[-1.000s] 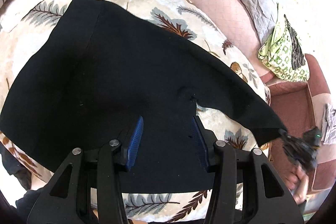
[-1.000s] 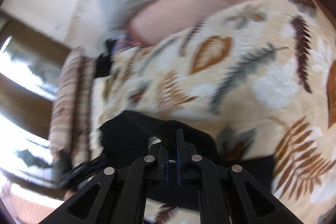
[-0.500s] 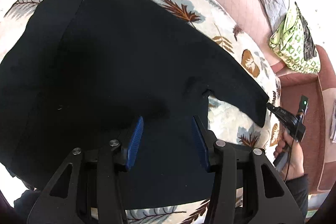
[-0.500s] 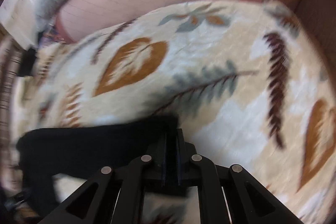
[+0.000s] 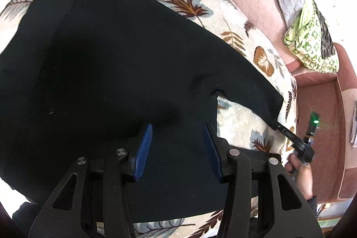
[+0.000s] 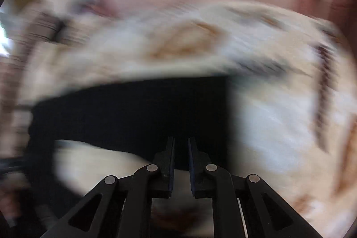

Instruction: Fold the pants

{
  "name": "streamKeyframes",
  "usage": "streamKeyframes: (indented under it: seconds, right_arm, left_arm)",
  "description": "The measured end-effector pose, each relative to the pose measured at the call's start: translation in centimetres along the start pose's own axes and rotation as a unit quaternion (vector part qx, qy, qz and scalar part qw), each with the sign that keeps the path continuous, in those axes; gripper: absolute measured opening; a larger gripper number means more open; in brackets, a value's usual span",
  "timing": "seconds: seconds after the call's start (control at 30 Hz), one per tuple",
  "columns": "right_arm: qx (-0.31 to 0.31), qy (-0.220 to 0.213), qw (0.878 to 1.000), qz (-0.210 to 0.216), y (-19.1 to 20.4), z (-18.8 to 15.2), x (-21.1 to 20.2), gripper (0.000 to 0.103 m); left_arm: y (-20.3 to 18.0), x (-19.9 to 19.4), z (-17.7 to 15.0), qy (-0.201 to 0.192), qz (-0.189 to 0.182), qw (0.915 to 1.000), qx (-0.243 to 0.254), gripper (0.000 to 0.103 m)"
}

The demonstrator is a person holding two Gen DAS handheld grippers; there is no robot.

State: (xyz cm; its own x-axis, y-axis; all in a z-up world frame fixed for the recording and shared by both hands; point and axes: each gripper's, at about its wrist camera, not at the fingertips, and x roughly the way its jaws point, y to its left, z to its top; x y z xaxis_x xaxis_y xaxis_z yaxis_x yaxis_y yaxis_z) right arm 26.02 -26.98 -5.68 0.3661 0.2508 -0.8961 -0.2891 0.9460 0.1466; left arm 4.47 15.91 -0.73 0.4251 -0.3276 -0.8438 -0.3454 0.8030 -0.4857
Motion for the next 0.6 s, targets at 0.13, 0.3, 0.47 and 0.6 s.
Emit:
streamKeyframes:
  seconds: [0.13, 0.3, 0.47, 0.6]
  right_arm:
    - [0.075, -0.04, 0.996, 0.002, -2.2, -1.3, -1.0, 0.008]
    - [0.042, -0.156, 0.987, 0.009, 0.9, -5.4, -7.1, 0.011]
    - [-0.046, -0.271, 0.961, -0.041, 3.5, -8.8, -11.8, 0.019]
    - [-0.024, -0.312, 0.949, -0.047, 3.5, -9.4, -12.8, 0.102]
  left_arm:
    - [-0.6, -2.1, -0.1, -0.037, 0.001, 0.9986, 0.037, 0.046]
    - [0.5, -6.5, 1.2, -0.131, 0.051, 0.988, 0.063, 0.05]
    - [3.3, -8.8, 5.5, -0.142, 0.094, 0.9804, 0.1, 0.063]
    - [6.3, -9.8, 10.6, -0.125, 0.136, 0.9709, 0.153, 0.072]
